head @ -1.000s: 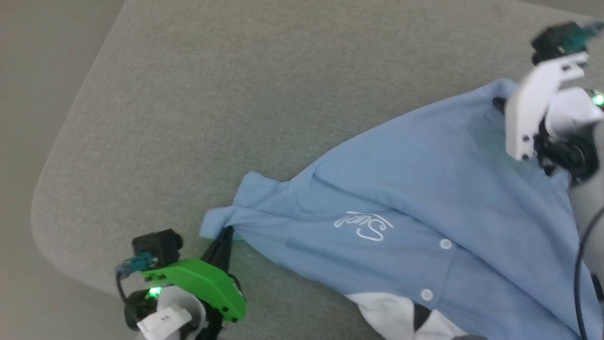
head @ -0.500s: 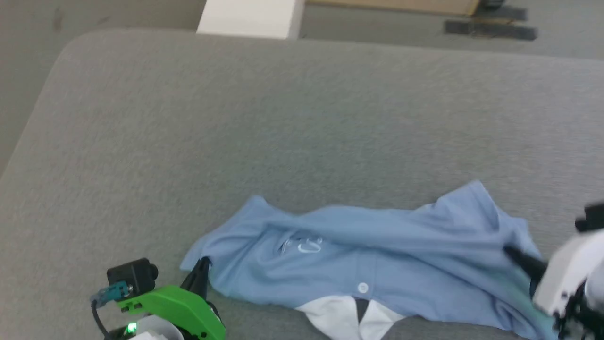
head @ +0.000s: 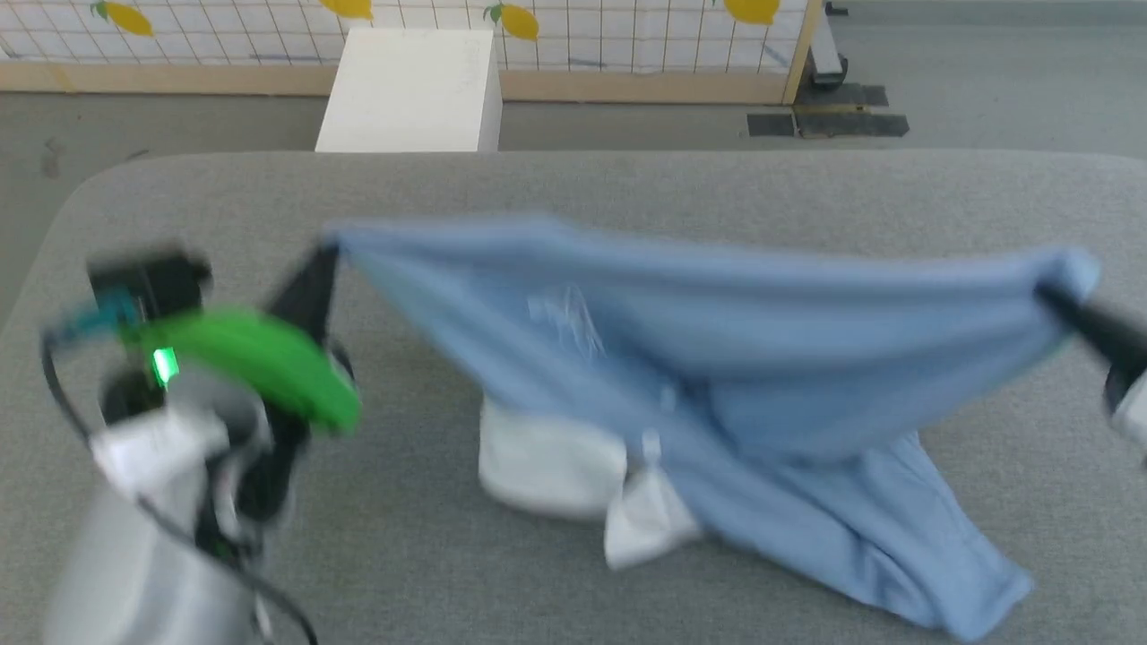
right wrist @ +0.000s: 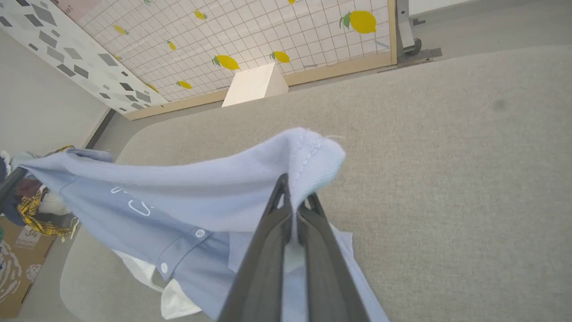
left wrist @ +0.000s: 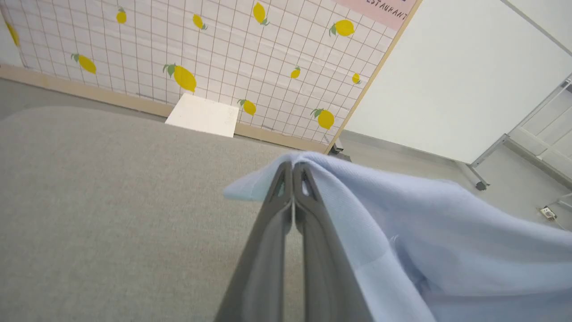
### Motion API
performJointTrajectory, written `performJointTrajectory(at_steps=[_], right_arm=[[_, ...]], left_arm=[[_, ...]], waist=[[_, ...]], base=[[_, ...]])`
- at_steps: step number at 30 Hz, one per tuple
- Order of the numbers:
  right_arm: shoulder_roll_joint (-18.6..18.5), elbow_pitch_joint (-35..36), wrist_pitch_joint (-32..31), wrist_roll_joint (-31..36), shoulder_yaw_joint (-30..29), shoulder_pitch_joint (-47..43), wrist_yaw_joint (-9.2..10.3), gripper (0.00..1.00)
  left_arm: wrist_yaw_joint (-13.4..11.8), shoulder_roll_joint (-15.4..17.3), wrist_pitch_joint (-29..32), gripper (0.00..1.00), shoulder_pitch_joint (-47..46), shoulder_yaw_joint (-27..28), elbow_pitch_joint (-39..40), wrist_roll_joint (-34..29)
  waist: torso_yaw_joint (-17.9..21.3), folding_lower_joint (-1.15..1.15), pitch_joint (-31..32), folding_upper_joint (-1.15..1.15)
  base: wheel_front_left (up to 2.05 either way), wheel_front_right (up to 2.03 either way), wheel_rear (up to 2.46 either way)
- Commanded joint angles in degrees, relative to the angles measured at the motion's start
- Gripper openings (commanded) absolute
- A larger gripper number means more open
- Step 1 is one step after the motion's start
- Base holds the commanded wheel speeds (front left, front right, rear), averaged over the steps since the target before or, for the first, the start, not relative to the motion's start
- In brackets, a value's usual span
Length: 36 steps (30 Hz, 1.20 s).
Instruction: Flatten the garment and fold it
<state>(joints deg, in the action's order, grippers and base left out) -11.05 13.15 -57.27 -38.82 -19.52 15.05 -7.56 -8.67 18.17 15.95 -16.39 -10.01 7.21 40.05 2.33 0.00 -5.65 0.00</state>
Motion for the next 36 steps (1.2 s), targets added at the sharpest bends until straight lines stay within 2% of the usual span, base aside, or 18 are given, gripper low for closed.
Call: performJointTrajectory(at_steps=[1,4,9,12,14,17,20,24,29,33,36], right_arm=[[-1.1,-1.3,-0.6,0.4,0.0,4.7,0.08,0.0],[-3.7,-4.4,-0.7,2.6,1.1,14.5,0.08,0.0],[-2.7,-11.5,0.4,6.4,2.8,30.3,0.08,0.0],[-0.7,-16.7,2.5,10.5,3.0,40.0,0.08,0.0],[0.6,-19.8,4.8,13.6,3.2,46.1,0.08,0.0],[3.0,-24.4,9.7,17.5,2.2,54.6,0.08,0.0],[4.8,-29.1,15.2,21.0,0.5,62.3,0.08,0.0],[5.7,-33.7,21.2,24.3,-0.9,69.2,0.08,0.0],[6.4,-38.3,25.4,25.9,-3.0,74.7,0.08,0.0],[6.6,-40.5,27.0,25.3,-3.2,74.8,0.08,0.0],[6.4,-41.2,27.3,23.1,-2.2,72.4,0.08,0.0]], left_arm=[[0.7,1.3,0.9,0.0,-5.4,-0.1,-1.8,-1.5],[2.6,3.1,2.6,0.0,-16.6,-1.6,-7.0,-4.1],[4.0,5.7,3.6,0.0,-33.9,-2.2,-17.3,-8.2],[3.7,6.0,2.8,0.0,-43.5,-2.4,-22.7,-10.4],[2.3,4.9,0.4,0.0,-49.5,-0.5,-25.1,-10.3],[0.9,4.7,-2.9,0.0,-57.2,1.2,-27.7,-11.1],[0.7,5.0,-6.4,0.0,-64.4,1.0,-29.5,-13.2],[0.6,5.5,-11.0,0.0,-71.5,-0.3,-31.9,-16.6],[0.4,4.8,-16.7,0.0,-76.8,-0.7,-34.8,-18.2],[0.9,4.1,-19.6,0.0,-76.6,0.7,-37.5,-16.4],[2.5,3.7,-20.8,0.0,-74.0,0.6,-39.3,-15.2]], waist=[[-0.7,0.0,-1.3,0.0],[-1.2,0.0,-3.5,0.0],[-0.7,0.0,-8.4,0.0],[0.0,0.0,-11.6,0.0],[0.4,0.0,-13.6,0.0],[1.1,0.0,-16.3,0.0],[1.2,0.0,-18.3,0.0],[0.9,0.0,-19.8,0.0],[0.2,0.0,-21.4,0.0],[-0.2,0.0,-22.2,0.0],[-0.7,0.0,-22.5,0.0]], base=[[0.0,0.0,0.0],[0.0,0.0,0.0],[0.0,0.0,0.0],[0.0,0.0,0.0],[0.0,0.0,0.0],[0.0,0.0,0.0],[0.0,0.0,0.0],[0.0,0.0,0.0],[0.0,0.0,0.0],[0.0,0.0,0.0],[0.0,0.0,0.0]])
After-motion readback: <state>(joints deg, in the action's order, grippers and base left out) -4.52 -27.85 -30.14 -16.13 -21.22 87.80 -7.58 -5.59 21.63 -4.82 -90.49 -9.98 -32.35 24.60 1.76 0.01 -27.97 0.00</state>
